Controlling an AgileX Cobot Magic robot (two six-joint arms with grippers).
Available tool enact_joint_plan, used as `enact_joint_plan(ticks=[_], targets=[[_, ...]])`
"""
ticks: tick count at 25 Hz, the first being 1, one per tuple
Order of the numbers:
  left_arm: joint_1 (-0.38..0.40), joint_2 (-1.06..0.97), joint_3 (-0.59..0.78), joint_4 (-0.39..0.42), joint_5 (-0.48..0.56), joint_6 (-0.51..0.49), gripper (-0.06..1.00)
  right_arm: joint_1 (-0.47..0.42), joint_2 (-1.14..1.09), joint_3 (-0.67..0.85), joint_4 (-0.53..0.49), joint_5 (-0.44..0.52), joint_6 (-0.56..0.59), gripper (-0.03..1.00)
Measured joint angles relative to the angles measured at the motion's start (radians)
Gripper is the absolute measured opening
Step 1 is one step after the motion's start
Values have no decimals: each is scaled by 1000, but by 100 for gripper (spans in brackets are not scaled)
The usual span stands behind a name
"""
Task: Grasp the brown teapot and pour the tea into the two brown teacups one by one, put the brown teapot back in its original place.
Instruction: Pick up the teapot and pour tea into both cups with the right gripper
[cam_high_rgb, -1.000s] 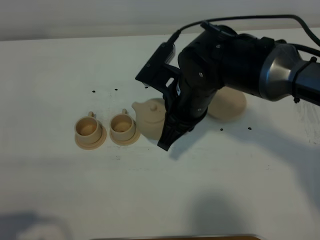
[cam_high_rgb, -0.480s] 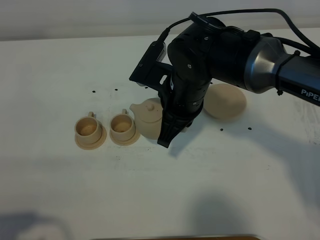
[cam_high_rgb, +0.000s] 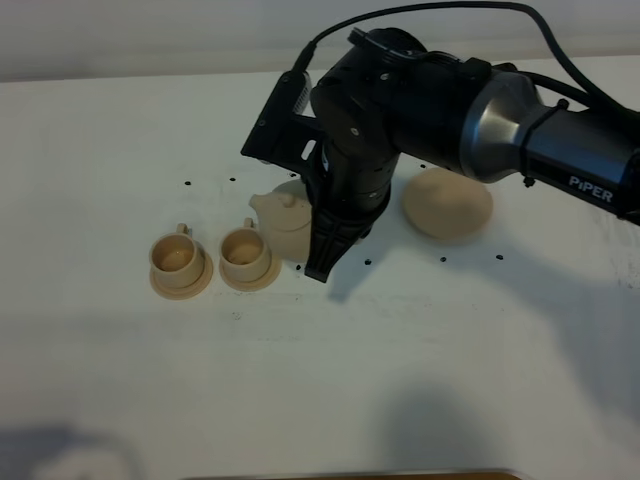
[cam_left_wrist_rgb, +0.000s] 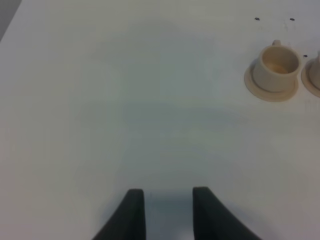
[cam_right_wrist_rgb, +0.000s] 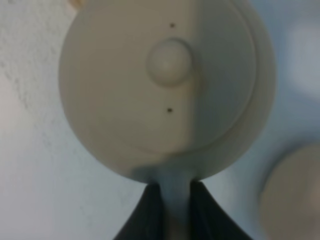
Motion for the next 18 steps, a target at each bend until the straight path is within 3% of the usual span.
enact_joint_plan(ticks=[18], targets=[[0,0,0,0,0,0,30,33,26,-2,-107,-18,-2,9]])
